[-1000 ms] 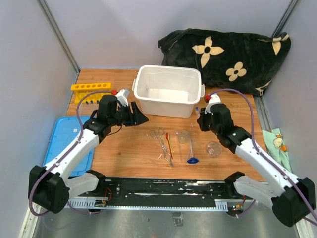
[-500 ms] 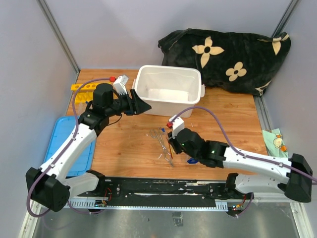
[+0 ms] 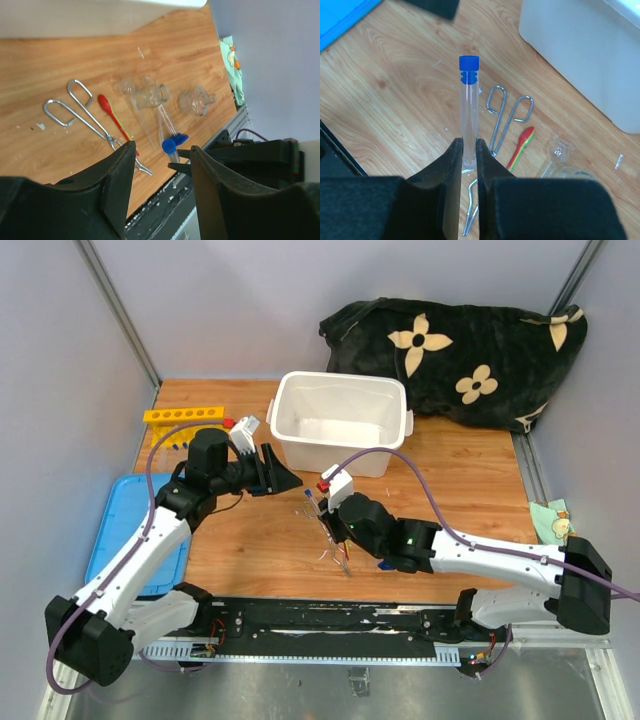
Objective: Organize the chemistry lab equipment
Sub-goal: Pick up the test tube at the center of the board.
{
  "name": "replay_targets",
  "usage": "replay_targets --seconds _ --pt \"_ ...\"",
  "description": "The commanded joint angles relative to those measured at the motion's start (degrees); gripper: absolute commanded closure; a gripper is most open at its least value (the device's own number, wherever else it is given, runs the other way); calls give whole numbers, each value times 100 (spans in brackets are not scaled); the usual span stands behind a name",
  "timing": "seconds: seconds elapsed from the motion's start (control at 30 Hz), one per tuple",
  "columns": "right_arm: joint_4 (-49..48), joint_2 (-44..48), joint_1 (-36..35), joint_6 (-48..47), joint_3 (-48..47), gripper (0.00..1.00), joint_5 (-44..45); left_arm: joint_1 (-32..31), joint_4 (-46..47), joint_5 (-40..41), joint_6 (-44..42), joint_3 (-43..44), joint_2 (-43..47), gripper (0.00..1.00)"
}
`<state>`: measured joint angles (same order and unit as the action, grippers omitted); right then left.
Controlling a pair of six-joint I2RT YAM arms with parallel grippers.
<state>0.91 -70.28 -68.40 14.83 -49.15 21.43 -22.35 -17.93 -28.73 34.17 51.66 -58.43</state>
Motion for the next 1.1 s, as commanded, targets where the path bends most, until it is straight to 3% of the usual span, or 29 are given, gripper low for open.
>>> replay_targets --seconds 0.0,0.53,0.8,1.0,1.07 --pt "-300 -94 -131 -127 -276 100 -14 -216 90 -212 219 -347 79 48" --pt "-360 -373 -261 -209 -476 99 -9 -391 459 -299 337 -457 -69 50" --pt "-380 -387 -261 -197 -427 99 46 -411 314 -243 194 -370 -147 73" --pt "-350 -371 -263 -179 -395 99 71 -420 183 -109 98 -343 -186 99" --pt "-308 -352 -262 -153 -394 99 100 -419 111 10 31 -328 -186 100"
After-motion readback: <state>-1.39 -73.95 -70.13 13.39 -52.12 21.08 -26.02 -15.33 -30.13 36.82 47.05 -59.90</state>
